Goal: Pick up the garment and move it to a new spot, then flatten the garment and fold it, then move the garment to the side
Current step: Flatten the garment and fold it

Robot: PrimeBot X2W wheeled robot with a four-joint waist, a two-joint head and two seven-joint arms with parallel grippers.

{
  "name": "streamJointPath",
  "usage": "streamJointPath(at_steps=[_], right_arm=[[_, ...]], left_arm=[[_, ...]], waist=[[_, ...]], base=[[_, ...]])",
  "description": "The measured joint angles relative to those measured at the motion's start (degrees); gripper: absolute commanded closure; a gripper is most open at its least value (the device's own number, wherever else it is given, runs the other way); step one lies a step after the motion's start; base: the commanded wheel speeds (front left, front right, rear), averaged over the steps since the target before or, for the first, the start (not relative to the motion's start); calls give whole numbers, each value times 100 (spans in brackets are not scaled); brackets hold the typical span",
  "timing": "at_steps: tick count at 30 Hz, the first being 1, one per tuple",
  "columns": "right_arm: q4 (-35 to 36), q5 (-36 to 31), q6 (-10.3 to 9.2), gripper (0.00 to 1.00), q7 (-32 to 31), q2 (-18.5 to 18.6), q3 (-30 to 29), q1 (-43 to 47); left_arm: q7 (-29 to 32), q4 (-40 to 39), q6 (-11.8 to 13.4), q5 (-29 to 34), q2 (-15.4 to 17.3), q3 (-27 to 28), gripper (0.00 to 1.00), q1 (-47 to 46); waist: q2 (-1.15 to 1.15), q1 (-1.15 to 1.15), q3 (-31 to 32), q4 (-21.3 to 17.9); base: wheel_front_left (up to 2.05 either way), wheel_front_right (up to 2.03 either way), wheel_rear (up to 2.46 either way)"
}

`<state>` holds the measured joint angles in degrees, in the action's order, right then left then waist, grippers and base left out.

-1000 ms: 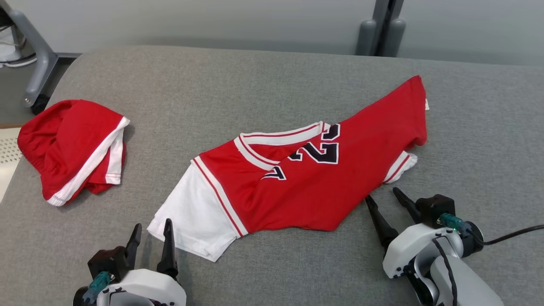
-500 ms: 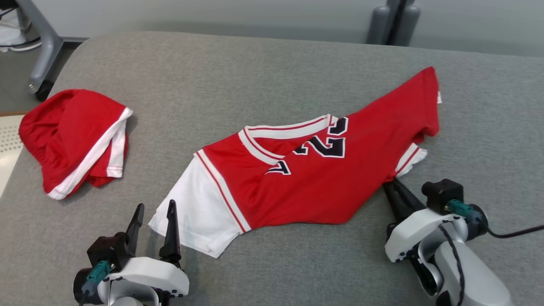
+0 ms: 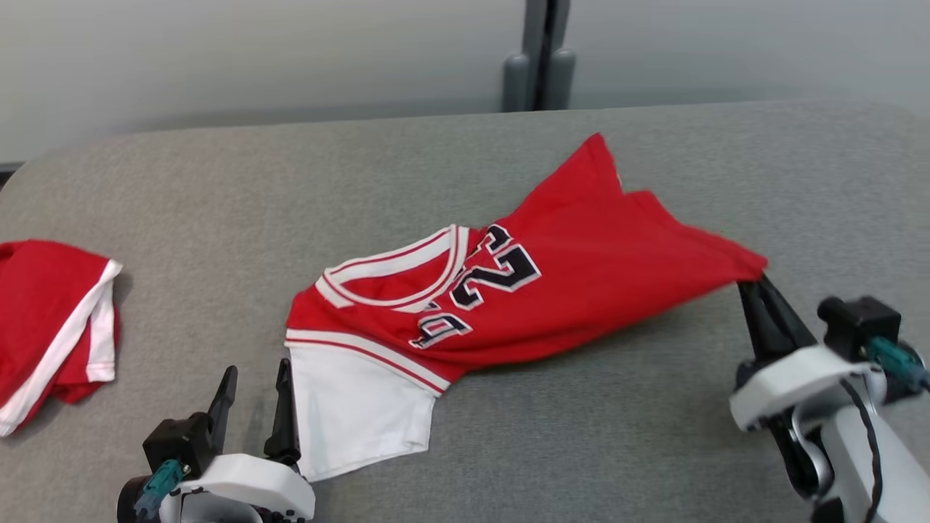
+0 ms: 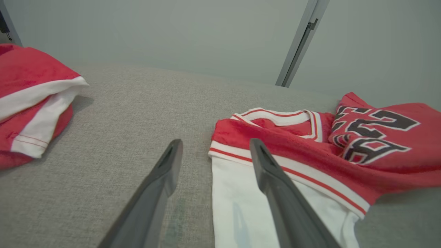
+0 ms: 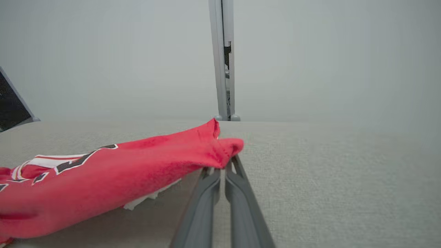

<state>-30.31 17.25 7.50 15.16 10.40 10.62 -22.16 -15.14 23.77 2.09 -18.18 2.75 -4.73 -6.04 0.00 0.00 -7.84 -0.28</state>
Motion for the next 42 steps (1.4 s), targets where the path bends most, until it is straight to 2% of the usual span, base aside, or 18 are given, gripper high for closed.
streamJointPath(at_steps=[1, 2, 5, 9, 14, 18, 24, 33, 42], right_arm=[[-104, 34, 0, 73, 0, 25, -33, 94], [-238, 100, 0, 0, 0, 37, -24, 196], [-436, 142, 0, 0, -1, 73, -20, 469], [-376, 22, 0, 0, -1, 62, -348, 692], [198, -336, 0, 0, -1, -227, -793, 963], [633, -576, 0, 0, -1, -435, -931, 1156], [901, -733, 0, 0, 0, -614, -1045, 1439], [900, -832, 0, 0, -1, -705, -1098, 1724], [788, -833, 0, 0, -1, -744, -1035, 1736]], left_arm=[[0, 15, 7, 0, -2, 8, 0, 10], [0, 36, 8, 1, -2, 14, 0, 32], [0, 112, 34, 3, -2, 31, 0, 114], [1, 192, 57, 194, -1, 68, 0, 125], [0, 180, 76, 390, 3, 248, 0, 250], [1, 65, 82, 536, -1, 375, 0, 367], [0, -67, 74, 609, 0, 386, 0, 653], [0, -136, 74, 605, 2, 209, 0, 884], [0, -27, -5, 444, 2, -75, 0, 925]], waist=[[0, 0, 38, -68], [0, 0, 74, -130], [0, 0, 161, -283], [0, 0, 226, -381], [0, 0, 303, -357], [0, 0, 416, -300], [0, 0, 661, -173], [0, 0, 887, -32], [0, 0, 764, -13]], base=[[0, 0, 0], [0, 0, 0], [0, 0, 0], [0, 0, 0], [0, 0, 0], [0, 0, 0], [0, 0, 0], [0, 0, 0], [0, 0, 0]])
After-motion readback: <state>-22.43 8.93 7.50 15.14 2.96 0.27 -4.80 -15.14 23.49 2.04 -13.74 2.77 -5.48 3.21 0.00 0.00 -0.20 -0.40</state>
